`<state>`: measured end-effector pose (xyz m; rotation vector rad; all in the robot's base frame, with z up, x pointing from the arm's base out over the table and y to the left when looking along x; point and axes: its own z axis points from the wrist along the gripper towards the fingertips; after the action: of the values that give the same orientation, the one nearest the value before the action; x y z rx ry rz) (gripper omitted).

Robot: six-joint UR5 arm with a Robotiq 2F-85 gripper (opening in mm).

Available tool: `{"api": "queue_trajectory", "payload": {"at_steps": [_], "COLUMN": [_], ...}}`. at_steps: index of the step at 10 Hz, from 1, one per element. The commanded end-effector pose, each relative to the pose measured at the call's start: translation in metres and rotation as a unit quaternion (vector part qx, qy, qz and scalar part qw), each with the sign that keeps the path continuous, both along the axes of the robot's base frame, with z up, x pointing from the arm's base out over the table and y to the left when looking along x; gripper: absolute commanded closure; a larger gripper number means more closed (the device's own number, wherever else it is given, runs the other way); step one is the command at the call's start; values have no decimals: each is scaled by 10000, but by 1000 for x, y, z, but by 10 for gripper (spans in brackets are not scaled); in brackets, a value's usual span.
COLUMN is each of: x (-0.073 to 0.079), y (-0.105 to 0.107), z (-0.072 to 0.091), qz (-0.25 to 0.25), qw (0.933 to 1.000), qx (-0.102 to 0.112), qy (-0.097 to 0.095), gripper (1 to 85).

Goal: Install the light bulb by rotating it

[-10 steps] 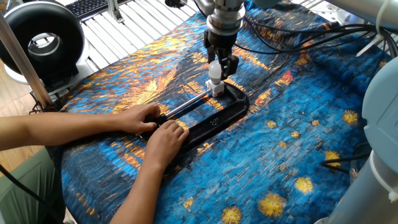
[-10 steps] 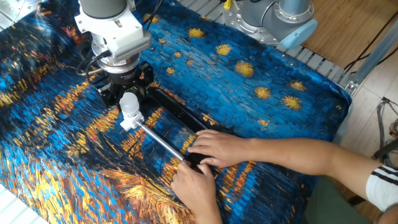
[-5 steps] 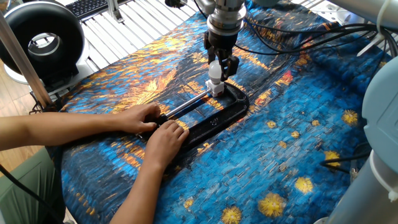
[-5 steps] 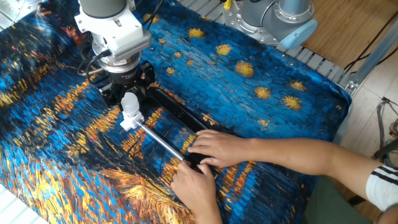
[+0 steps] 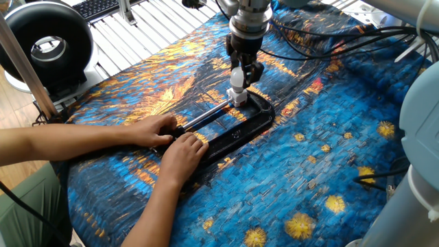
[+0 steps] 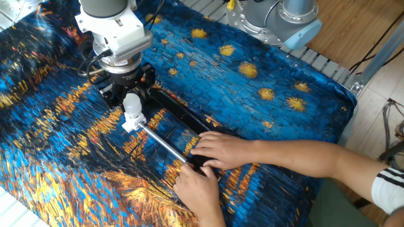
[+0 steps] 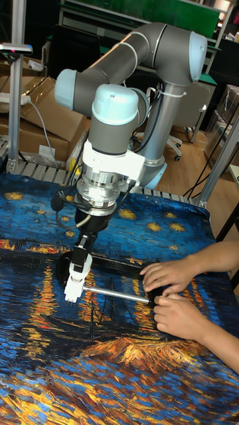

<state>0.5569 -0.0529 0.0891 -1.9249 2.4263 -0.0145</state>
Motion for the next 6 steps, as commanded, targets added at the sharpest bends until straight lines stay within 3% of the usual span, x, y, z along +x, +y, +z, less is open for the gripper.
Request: {"api": "queue_trajectory", "payload": {"at_steps": [1,6], "x": [1,1], "y": [1,2], "z": [1,3], "qz": [-78,-124], "qw": [9999,9999], "qx": [56,112], "qy": [-28,-4], "gripper": [300,373]}}
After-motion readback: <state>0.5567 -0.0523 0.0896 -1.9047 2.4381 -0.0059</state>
